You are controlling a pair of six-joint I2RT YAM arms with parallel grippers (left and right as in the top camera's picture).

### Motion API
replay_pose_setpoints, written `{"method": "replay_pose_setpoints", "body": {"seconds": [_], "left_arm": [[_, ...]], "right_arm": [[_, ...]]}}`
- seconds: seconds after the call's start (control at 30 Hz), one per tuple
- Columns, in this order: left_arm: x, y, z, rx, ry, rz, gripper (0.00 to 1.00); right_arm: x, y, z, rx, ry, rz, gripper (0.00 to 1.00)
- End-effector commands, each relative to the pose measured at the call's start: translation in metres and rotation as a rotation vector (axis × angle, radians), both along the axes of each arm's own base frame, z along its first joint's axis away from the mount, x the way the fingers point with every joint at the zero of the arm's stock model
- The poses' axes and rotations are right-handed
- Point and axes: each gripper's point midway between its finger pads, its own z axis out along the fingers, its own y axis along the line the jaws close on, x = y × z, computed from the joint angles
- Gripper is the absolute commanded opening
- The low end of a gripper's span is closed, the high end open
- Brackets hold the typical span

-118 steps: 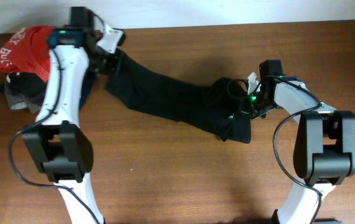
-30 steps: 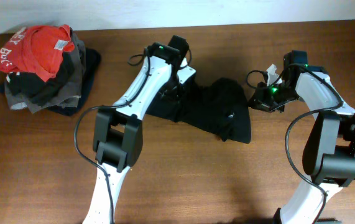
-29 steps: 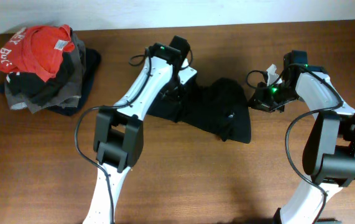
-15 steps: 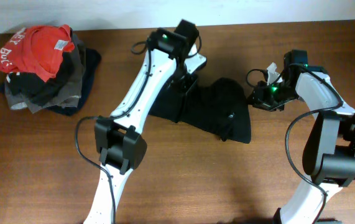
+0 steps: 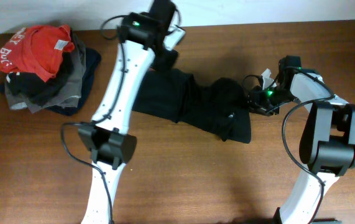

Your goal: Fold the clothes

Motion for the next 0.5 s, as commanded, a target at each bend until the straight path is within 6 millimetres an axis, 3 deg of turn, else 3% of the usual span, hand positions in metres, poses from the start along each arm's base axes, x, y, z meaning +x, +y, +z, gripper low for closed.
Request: {"method": "replay_pose_setpoints", "body": {"seconds": [0.0, 0.13, 0.2, 0.33, 0.47], "left_arm": [[0.014, 0.034, 0.006, 0.03, -0.031, 0.074, 0.43], [0.02, 0.061, 0.006, 0.034, -0.022, 0.127, 0.43], [0.021, 0.072, 0.005, 0.036, -0.016, 0.148, 0.44], [0.023, 0.088, 0.005, 0.038, -0.011, 0.179, 0.43], [0.023, 0.1, 0.003, 0.042, 0.002, 0.201, 0.43]], "right_arm": [[0.004, 0.012, 0.0, 0.07, -0.03, 0.051, 0.45], [0.005, 0.027, 0.009, 0.172, -0.052, 0.068, 0.23], [0.006, 0.03, 0.012, 0.198, -0.057, 0.068, 0.06], [0.006, 0.022, 0.015, 0.214, -0.06, 0.045, 0.04], [0.006, -0.004, 0.021, 0.22, -0.061, -0.023, 0.04]]}}
